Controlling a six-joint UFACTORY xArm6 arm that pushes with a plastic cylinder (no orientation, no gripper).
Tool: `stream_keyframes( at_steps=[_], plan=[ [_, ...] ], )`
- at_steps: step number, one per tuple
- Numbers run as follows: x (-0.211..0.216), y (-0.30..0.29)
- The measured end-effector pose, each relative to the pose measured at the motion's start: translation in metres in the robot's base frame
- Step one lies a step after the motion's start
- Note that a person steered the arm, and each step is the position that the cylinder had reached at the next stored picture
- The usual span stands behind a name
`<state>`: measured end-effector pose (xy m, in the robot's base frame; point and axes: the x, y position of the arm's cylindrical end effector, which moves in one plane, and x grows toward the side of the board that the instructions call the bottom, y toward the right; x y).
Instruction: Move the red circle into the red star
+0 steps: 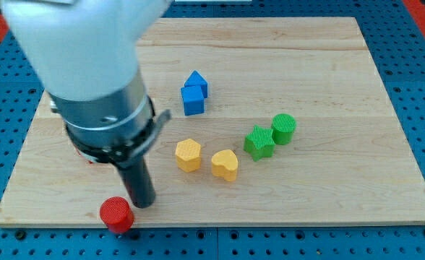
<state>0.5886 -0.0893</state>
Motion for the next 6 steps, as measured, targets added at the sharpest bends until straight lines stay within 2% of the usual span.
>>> stream_keyframes(
  at_steps=[1,2,3,4,6],
  plan=[
    [0.003,0.014],
    [0.029,0.015],
    [0.029,-0.004],
    [0.027,-0.094],
    [0.028,-0.16]
  ],
)
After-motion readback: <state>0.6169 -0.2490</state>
